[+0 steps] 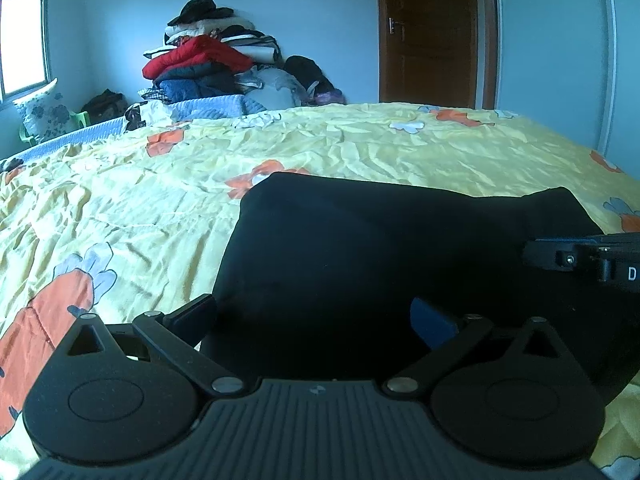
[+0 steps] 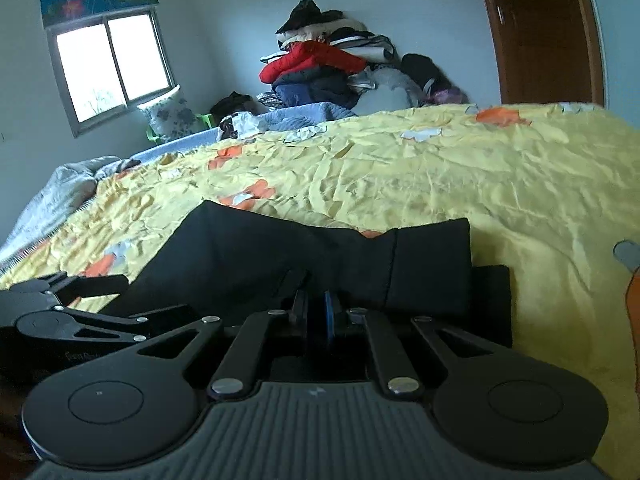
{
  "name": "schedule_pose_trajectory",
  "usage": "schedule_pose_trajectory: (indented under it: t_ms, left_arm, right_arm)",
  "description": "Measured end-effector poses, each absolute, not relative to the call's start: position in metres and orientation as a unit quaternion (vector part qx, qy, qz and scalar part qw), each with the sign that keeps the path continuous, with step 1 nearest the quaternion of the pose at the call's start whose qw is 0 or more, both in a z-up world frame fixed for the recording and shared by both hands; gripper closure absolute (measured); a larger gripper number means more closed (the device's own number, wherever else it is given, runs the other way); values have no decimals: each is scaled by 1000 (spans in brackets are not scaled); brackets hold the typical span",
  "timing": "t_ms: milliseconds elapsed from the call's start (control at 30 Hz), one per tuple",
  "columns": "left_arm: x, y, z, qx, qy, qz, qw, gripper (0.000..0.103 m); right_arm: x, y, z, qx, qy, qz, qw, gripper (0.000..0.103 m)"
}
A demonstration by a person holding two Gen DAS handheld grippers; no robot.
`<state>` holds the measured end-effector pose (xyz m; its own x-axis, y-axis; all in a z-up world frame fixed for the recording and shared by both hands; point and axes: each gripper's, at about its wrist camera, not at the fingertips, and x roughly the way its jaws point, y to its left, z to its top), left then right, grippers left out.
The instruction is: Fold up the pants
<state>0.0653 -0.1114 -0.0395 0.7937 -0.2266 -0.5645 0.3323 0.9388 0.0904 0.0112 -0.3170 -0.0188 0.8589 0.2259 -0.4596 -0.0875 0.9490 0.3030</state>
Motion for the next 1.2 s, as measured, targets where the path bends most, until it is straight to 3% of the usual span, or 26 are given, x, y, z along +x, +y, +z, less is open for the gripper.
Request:
schedule_pose_trajectory:
  t_ms: [733,800,900,933,967,1100,1200]
  left_arm:
    - [71,-99,-41,48,307,-144,940,0]
    - [71,-99,-41,46,307,-144,939,0]
    - [71,-97,-41,41,308,-145,939,0]
    - [72,-97,-41,39,309,-145,939,0]
    - [72,-97,-41,38,310,-145,939,0]
    - [72,-96,-41,37,310,-145,939,0]
    - [73,-96,-41,36,310,-145,939,0]
  right_arm:
    - [6,-284,-11,57,251,14,966,86]
    - [5,-285,-11,60,250,18,966,78]
    - [-3,-280,-7,49,247,28,967,47]
    - [-9,-278,-3,46,238,25,970,16]
    - [-17,-277,0,43,217,22,975,0]
    - [-40,-283,19,9,137,-23,990,0]
    - [-24,-324,25,88,189,-9,978,0]
